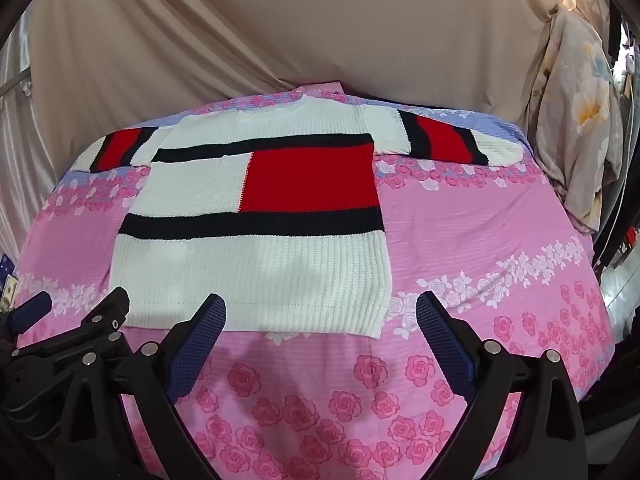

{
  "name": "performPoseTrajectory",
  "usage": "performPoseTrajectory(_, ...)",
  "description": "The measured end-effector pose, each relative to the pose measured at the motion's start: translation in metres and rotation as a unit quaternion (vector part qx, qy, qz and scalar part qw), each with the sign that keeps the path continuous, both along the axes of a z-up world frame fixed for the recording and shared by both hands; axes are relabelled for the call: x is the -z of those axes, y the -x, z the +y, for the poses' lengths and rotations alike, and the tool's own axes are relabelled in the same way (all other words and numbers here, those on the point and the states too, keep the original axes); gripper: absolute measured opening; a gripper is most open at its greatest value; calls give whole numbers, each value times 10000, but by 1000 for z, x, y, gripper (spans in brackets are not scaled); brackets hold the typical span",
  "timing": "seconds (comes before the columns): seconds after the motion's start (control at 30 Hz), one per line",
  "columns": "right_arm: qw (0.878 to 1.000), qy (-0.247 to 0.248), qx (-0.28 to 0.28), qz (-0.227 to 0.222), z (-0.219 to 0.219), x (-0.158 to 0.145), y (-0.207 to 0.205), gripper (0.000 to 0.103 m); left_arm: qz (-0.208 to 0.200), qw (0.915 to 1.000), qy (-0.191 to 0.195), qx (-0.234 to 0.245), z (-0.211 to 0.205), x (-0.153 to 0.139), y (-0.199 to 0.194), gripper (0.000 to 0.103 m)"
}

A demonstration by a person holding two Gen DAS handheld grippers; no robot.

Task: Fold small clothes

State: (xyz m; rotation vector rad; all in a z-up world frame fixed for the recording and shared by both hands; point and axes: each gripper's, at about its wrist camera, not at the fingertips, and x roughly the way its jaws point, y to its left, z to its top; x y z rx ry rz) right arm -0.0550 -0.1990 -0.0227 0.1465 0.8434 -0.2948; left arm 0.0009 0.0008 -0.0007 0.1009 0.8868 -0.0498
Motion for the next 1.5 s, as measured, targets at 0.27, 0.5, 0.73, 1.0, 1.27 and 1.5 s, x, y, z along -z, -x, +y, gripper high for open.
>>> performPoseTrajectory(0.27, 10000, 58, -32, 44, 2, 4, 3, 94, 19, 10000, -45, -10, 0, 2, 1, 98)
performPoseTrajectory(0.5, 9999, -40, 52, 99, 2, 7, 2, 94, 56, 10000, -31, 4, -10, 11, 5, 98)
performPoseTrajectory(0.73, 9999, -61, 100, 84, 4, 6, 4, 95, 70, 10000, 23, 24, -3, 9, 5, 98)
performPoseTrajectory(1.0, 9999, -55, 121, 60, 3, 5, 7, 95, 75, 10000, -2, 37, -3, 8, 5, 98)
performPoseTrajectory(1.27, 9999, -6, 160, 49, 3, 2, 9, 95, 71, 10000, -13, 24, -5, 7, 5, 98)
performPoseTrajectory(1.5, 9999, 1, 164, 41, 4, 3, 9, 95, 75, 10000, -24, 29, -5, 5, 5, 98)
